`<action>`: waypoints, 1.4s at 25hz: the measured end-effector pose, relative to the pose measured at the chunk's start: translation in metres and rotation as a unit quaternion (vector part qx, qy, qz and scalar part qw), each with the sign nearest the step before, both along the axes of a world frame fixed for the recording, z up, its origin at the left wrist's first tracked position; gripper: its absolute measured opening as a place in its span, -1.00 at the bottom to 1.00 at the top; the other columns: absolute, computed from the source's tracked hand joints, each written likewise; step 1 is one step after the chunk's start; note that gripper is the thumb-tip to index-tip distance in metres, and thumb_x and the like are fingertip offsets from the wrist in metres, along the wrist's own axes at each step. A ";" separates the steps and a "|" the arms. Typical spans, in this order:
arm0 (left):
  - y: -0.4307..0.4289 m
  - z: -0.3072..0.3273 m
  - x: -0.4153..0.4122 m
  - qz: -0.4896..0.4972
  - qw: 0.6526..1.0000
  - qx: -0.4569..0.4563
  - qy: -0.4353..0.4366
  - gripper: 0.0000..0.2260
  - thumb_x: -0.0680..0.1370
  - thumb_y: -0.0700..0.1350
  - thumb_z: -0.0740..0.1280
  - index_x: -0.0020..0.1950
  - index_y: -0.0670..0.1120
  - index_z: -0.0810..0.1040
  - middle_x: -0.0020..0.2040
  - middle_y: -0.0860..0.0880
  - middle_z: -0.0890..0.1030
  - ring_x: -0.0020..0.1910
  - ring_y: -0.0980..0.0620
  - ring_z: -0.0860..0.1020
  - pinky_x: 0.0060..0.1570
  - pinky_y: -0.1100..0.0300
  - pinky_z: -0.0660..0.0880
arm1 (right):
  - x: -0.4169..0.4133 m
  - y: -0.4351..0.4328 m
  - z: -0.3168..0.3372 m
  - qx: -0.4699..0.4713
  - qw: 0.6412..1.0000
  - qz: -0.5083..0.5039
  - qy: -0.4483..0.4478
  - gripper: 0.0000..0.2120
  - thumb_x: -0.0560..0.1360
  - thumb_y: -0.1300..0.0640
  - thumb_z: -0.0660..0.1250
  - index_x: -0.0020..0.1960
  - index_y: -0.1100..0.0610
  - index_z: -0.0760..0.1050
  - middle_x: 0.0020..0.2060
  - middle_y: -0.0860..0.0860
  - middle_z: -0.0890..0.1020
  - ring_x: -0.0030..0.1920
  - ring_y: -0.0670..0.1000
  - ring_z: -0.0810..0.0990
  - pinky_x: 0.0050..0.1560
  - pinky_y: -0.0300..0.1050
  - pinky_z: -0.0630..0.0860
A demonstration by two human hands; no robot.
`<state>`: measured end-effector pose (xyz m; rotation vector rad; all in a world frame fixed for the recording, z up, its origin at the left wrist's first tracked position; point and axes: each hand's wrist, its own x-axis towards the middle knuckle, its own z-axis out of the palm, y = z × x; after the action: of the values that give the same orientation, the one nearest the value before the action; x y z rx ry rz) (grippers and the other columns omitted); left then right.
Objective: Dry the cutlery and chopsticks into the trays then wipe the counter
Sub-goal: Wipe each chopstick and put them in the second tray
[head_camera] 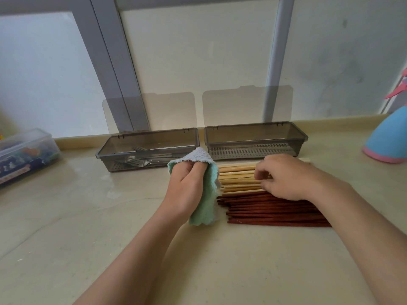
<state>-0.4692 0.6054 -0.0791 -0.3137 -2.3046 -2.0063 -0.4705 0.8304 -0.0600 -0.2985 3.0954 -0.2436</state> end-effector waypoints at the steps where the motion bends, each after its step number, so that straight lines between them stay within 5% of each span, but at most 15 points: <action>1: 0.001 0.000 0.000 0.002 1.000 -0.005 0.002 -0.66 0.66 -0.19 0.12 -0.10 -0.38 0.57 -0.22 -0.28 0.64 -0.31 -0.02 0.62 -0.32 0.24 0.54 | 0.000 -0.001 -0.002 -0.002 1.000 -0.001 0.011 -0.92 0.56 0.10 0.36 0.02 -0.06 0.58 -0.02 -0.15 0.54 0.02 -0.08 0.52 0.02 -0.16 0.49; 7: 0.000 0.003 0.001 0.014 0.999 0.031 -0.007 -0.66 0.67 -0.21 0.12 -0.17 -0.32 0.57 -0.28 -0.18 0.65 -0.33 0.02 0.61 -0.33 0.22 0.54 | 0.003 0.003 0.001 -0.035 0.999 -0.020 0.020 -0.84 0.61 0.16 0.25 -0.12 -0.03 0.43 -0.11 -0.10 0.51 -0.09 -0.04 0.51 -0.06 -0.05 0.52; 12: 0.002 0.007 0.002 0.015 0.998 0.054 0.007 -0.56 0.66 -0.20 0.14 -0.34 -0.01 0.64 -0.42 0.08 0.55 -0.40 0.21 0.48 -0.31 0.29 0.40 | 0.021 -0.009 0.024 -0.258 0.949 0.030 0.176 -0.91 0.61 0.18 0.29 -0.04 0.01 0.50 -0.21 -0.07 0.56 -0.23 -0.05 0.55 -0.24 -0.14 0.48; 16: 0.004 0.006 0.001 -0.010 0.992 0.122 0.025 -0.76 0.53 -0.08 0.21 -0.17 -0.13 0.64 -0.20 -0.17 0.57 -0.13 -0.04 0.50 -0.09 0.03 0.40 | 0.027 -0.033 0.013 -0.332 0.937 0.066 0.088 -0.84 0.59 0.17 0.34 -0.06 -0.09 0.52 -0.22 -0.12 0.60 -0.21 -0.14 0.56 -0.16 -0.16 0.51; 19: 0.005 0.010 0.003 0.016 0.986 0.167 0.015 -0.71 0.56 -0.10 0.21 -0.29 0.04 0.64 -0.28 -0.03 0.57 -0.19 0.05 0.51 -0.12 0.07 0.42 | 0.030 -0.046 0.006 -0.359 0.928 0.080 0.057 -0.85 0.60 0.18 0.34 -0.02 -0.07 0.55 -0.19 -0.13 0.63 -0.17 -0.16 0.59 -0.12 -0.13 0.56; 21: 0.006 0.014 0.005 0.042 0.985 0.169 0.014 -0.73 0.60 -0.07 0.21 -0.22 -0.01 0.64 -0.22 -0.12 0.61 -0.17 -0.02 0.55 -0.11 0.02 0.46 | 0.032 -0.053 0.003 -0.376 0.920 0.098 0.053 -0.89 0.60 0.17 0.35 0.01 -0.04 0.57 -0.15 -0.12 0.65 -0.11 -0.12 0.63 -0.05 -0.06 0.61; 23: 0.006 0.017 0.004 0.088 0.980 0.176 0.006 -0.75 0.65 -0.07 0.19 -0.10 -0.15 0.57 -0.22 -0.12 0.63 -0.20 -0.02 0.58 -0.17 0.07 0.51 | 0.033 -0.054 0.003 -0.366 0.924 0.106 0.036 -0.94 0.58 0.11 0.38 0.02 -0.03 0.58 -0.18 -0.11 0.65 -0.14 -0.13 0.62 -0.08 -0.12 0.61; 26: -0.001 0.023 -0.001 0.166 0.961 0.219 -0.020 -0.80 0.68 -0.07 0.16 -0.06 -0.04 0.53 -0.28 0.05 0.60 -0.31 0.10 0.55 -0.24 0.12 0.49 | 0.036 -0.046 0.008 -0.267 0.953 0.133 -0.053 -0.96 0.57 0.04 0.39 -0.02 -0.04 0.62 -0.24 -0.10 0.64 -0.26 -0.19 0.56 -0.20 -0.24 0.52; 29: -0.005 0.022 -0.006 0.202 0.950 0.232 -0.047 -0.81 0.66 -0.03 0.16 0.02 -0.04 0.54 -0.21 0.00 0.58 -0.28 0.04 0.52 -0.25 0.10 0.45 | 0.036 -0.049 0.006 -0.216 0.959 0.145 -0.116 -0.90 0.60 0.05 0.36 -0.07 0.01 0.61 -0.27 -0.06 0.66 -0.28 -0.10 0.58 -0.23 -0.18 0.49; 35: -0.008 0.020 -0.017 0.213 0.944 0.248 -0.043 -0.68 0.66 -0.07 0.12 0.06 -0.25 0.57 -0.10 -0.20 0.69 -0.23 -0.03 0.62 -0.25 0.09 0.52 | 0.035 -0.057 -0.002 -0.210 0.961 0.152 -0.096 -0.82 0.61 0.07 0.35 -0.15 0.08 0.56 -0.30 0.04 0.62 -0.34 -0.09 0.51 -0.25 -0.11 0.45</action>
<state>-0.4861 0.5979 -0.0594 0.2849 -1.6223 -2.2771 -0.4352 0.7731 -0.0623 -0.7026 2.7271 -0.8622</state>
